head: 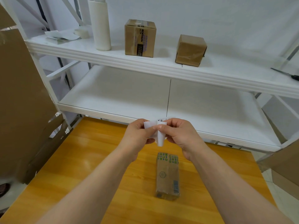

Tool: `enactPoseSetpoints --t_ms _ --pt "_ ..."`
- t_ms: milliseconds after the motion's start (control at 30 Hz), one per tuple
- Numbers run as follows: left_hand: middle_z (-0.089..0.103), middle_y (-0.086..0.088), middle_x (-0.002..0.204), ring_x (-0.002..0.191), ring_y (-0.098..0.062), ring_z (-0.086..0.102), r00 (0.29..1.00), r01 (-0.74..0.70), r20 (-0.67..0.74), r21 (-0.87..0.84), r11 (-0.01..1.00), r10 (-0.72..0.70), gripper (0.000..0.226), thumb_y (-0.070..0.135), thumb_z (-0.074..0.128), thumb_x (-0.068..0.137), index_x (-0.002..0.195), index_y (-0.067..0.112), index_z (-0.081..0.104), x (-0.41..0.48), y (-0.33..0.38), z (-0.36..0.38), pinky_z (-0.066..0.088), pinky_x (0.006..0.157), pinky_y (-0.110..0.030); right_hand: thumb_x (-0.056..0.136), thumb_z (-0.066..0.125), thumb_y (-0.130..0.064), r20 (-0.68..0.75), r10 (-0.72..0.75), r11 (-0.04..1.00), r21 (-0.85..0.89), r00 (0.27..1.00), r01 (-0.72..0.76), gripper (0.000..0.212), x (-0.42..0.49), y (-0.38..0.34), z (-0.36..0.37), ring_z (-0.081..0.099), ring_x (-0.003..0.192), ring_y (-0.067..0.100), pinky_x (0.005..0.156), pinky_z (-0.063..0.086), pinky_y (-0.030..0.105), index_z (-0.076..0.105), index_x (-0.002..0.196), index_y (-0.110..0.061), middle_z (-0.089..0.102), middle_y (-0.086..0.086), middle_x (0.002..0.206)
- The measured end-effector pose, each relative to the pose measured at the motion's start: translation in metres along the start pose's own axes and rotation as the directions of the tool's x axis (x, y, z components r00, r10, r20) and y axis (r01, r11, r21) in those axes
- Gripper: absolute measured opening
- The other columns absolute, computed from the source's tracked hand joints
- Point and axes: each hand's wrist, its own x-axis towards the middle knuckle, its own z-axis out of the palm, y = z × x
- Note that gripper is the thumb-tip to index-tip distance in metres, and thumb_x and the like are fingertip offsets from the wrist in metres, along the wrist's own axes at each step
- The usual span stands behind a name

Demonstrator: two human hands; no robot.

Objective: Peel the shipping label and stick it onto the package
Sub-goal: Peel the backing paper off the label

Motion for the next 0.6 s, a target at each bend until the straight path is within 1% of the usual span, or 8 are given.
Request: enactPoseSetpoints --t_ms 67,133,200,267,300,367,467,600 --pt "0.071 -0.009 0.096 0.087 -0.02 0.068 1.0 0.007 0.002 0.007 1.0 -0.007 0.016 0.014 0.067 0.091 0.105 0.005 0.066 0.0001 -0.0006 -0.0018 0.059 0.076 -0.035 0.082 0.077 -0.021 -0.003 0.002 1.0 -0.004 1.0 -0.002 0.015 0.0014 0.0003 0.0001 0.063 0.074 0.016 0.067 0.05 0.027 0.066 0.075 -0.014 0.068 0.006 0.083" --pt "0.071 -0.009 0.097 0.088 -0.022 0.067 1.0 0.024 -0.007 0.003 1.0 -0.024 0.013 0.012 0.063 0.093 0.105 0.005 0.066 0.0013 -0.0014 -0.0038 0.059 0.073 -0.034 0.085 0.074 -0.018 -0.008 0.017 1.0 -0.002 1.0 -0.017 0.012 0.0029 0.0012 0.0 0.062 0.074 0.016 0.065 0.05 0.025 0.067 0.079 -0.011 0.068 0.006 0.084" --pt "0.07 -0.008 0.096 0.086 -0.023 0.065 0.999 0.048 -0.018 0.003 0.999 -0.048 0.01 0.011 0.061 0.094 0.102 0.007 0.066 0.0024 -0.0015 -0.0054 0.057 0.068 -0.032 0.086 0.073 -0.017 -0.011 0.035 0.999 0.003 0.999 -0.035 0.01 0.0043 0.0024 0.0002 0.064 0.076 0.018 0.065 0.051 0.026 0.067 0.082 -0.01 0.07 0.007 0.087" --pt "0.069 -0.006 0.092 0.084 -0.022 0.064 0.997 0.07 -0.027 0.004 0.998 -0.07 0.005 0.011 0.06 0.094 0.095 0.011 0.065 0.003 -0.0013 -0.007 0.054 0.062 -0.03 0.086 0.072 -0.017 -0.014 0.047 0.999 0.005 0.999 -0.047 0.009 0.0054 0.0039 0.0006 0.065 0.079 0.019 0.067 0.052 0.027 0.068 0.084 -0.01 0.072 0.009 0.09" --pt "0.068 -0.005 0.092 0.083 -0.022 0.063 0.996 0.078 -0.03 0.0 0.997 -0.078 0.006 0.01 0.06 0.094 0.093 0.013 0.065 0.0033 -0.0011 -0.0077 0.053 0.058 -0.028 0.086 0.072 -0.017 -0.017 0.052 0.999 0.006 0.999 -0.052 0.01 0.0059 0.0046 0.0008 0.066 0.08 0.019 0.068 0.053 0.028 0.068 0.086 -0.008 0.072 0.01 0.091" --pt "0.068 -0.006 0.092 0.082 -0.022 0.062 0.995 0.095 -0.032 -0.018 0.995 -0.095 0.007 0.008 0.06 0.093 0.095 0.013 0.065 0.0036 0.0002 -0.0086 0.052 0.055 -0.027 0.087 0.071 -0.017 -0.021 0.058 0.998 0.009 0.998 -0.058 0.012 0.0067 0.0052 0.0009 0.066 0.08 0.02 0.071 0.056 0.03 0.068 0.088 -0.005 0.072 0.011 0.093" --pt "0.067 -0.008 0.096 0.084 -0.024 0.062 0.992 0.119 -0.026 -0.059 0.991 -0.12 0.01 0.005 0.059 0.093 0.1 0.01 0.065 0.0032 0.0022 -0.0088 0.053 0.055 -0.028 0.087 0.07 -0.015 -0.021 0.063 0.998 0.023 0.998 -0.062 0.011 0.0075 0.0051 0.0006 0.066 0.081 0.02 0.072 0.057 0.03 0.068 0.092 -0.006 0.072 0.009 0.093" --pt "0.067 -0.014 0.104 0.087 -0.028 0.062 0.988 0.15 -0.014 -0.075 0.986 -0.152 0.015 0.002 0.057 0.091 0.103 0.007 0.065 0.0026 0.004 -0.0086 0.054 0.055 -0.028 0.088 0.069 -0.012 -0.008 0.066 0.997 0.039 0.998 -0.066 0.009 0.0089 0.0055 0.0008 0.069 0.085 0.023 0.077 0.059 0.034 0.068 0.095 -0.008 0.073 0.011 0.096"
